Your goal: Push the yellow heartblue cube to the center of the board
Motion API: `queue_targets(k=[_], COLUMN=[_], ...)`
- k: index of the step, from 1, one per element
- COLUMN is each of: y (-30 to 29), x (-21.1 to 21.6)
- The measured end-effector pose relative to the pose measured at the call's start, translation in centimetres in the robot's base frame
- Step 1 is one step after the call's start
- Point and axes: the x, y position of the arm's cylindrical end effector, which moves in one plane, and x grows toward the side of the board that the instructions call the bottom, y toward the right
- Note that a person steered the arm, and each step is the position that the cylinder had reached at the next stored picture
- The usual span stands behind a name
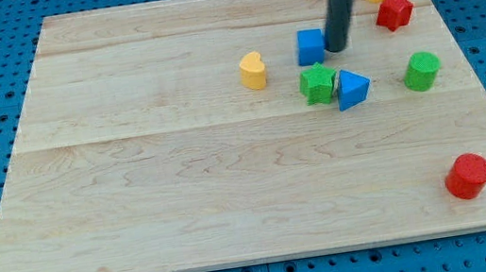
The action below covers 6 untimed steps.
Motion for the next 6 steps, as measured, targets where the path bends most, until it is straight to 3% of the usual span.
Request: queue_targets(k=[2, 6], y=[-1.5, -10.2], x=[-2.9, 4.6])
